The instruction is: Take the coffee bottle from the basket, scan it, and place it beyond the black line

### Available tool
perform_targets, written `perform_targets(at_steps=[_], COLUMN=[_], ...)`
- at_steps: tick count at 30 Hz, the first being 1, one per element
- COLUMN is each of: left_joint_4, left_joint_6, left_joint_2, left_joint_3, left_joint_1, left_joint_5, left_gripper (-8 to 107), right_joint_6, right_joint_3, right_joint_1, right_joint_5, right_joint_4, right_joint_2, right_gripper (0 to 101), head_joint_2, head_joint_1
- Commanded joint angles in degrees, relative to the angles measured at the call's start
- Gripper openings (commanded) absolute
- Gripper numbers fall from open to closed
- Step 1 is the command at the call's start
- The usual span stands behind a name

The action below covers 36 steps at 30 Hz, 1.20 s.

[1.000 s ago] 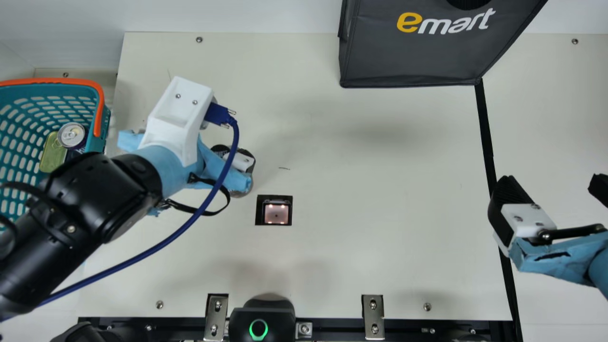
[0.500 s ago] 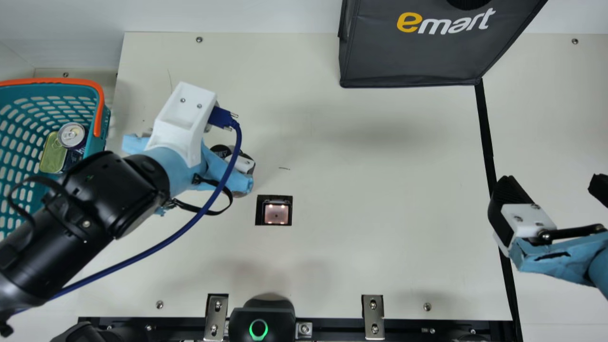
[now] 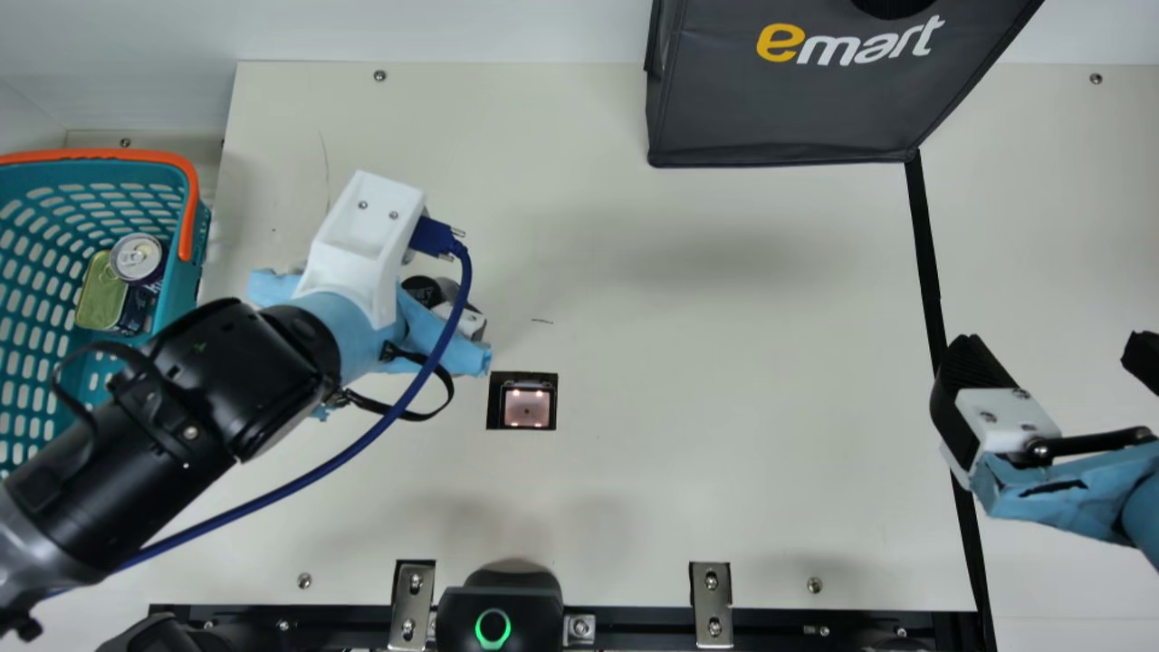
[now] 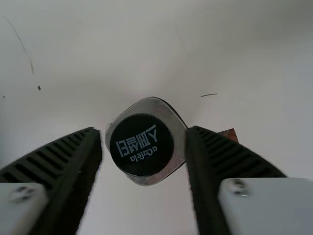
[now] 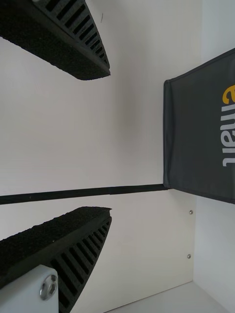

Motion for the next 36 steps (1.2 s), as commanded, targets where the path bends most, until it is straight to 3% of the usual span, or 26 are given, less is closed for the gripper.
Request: perform_targets(at_steps=[1,7,17,36], left_joint_4=[-0.22,-0.65,-2.89,-14.31], left_joint_6=[-0.03,0.43,8.51,38.87], left_joint_2=[0.03,-0.04,-1.47,-5.4], left_joint_3=[0.18,0.69,0.63,0.13], left_joint_1=[-0.07,-0.19,0.47,4.92], left_joint_5=[-0.24,-1.17,-3.58,-6.24], left_gripper=[50,10,10,10], right_joint_6=[0.0,0.0,0.0,0.0], right_joint_3=[0.0,0.0,0.0,0.0], right_joint_1=[0.0,0.0,0.0,0.0], right_joint_5=[0.0,0.0,0.0,0.0], right_joint_4=[0.0,0.0,0.0,0.0], right_joint_2=[0.0,0.0,0.0,0.0], right_gripper=[91,91,91,91], head_joint_2=[0.0,0.0,0.0,0.0], head_joint_1=[-1.57,-1.57,-1.57,-1.57])
